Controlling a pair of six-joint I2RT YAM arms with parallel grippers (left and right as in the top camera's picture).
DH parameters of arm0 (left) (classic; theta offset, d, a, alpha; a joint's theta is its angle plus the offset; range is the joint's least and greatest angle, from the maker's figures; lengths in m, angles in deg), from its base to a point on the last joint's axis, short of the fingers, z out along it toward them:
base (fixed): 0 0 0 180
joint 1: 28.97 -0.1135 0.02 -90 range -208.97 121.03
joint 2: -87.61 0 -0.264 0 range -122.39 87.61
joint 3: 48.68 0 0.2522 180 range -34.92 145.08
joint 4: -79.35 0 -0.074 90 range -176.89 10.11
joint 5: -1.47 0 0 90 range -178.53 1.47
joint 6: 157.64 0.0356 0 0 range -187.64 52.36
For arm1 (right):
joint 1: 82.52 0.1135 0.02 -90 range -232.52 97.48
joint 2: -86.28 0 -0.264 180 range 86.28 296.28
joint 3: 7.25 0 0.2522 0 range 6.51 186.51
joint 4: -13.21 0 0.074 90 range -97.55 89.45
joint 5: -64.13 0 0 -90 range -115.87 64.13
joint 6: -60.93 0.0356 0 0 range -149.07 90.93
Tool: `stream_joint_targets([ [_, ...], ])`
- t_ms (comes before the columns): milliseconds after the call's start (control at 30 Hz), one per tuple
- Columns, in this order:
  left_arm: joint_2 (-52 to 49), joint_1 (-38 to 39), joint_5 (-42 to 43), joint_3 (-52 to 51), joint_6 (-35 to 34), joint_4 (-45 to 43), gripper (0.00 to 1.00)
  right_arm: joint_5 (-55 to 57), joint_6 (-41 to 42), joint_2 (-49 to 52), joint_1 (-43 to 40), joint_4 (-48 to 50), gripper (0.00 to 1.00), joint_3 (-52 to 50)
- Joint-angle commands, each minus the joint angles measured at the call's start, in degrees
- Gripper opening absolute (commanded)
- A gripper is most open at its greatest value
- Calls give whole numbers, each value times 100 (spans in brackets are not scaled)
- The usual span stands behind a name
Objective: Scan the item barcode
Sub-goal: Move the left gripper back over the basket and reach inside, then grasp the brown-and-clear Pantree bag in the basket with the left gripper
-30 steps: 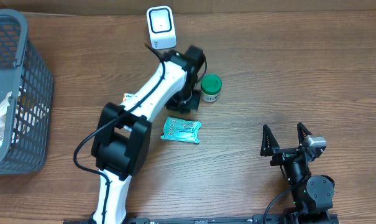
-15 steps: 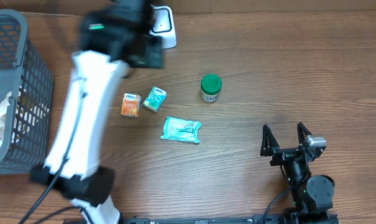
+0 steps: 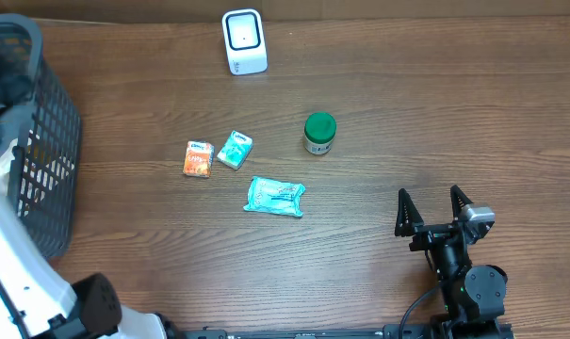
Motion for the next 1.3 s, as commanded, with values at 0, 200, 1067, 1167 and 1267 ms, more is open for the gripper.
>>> stream_joint_targets([
  [0, -264, -551, 7, 57, -302, -195, 90, -4, -26, -57, -33, 35, 100, -59],
  [200, -1075, -992, 9, 57, -33, -442, 97, -4, -26, -57, -33, 35, 100, -61],
  [1067, -3934, -1104, -310, 57, 457, -435, 80, -4, -26, -57, -33, 35, 100, -61],
  [1167, -4100, -1104, -319, 57, 455, -426, 79, -4, -26, -57, -33, 35, 100, -61],
  [1267, -4236, -1104, -321, 57, 457, -428, 79, -4, -26, -57, -33, 35, 100, -59],
])
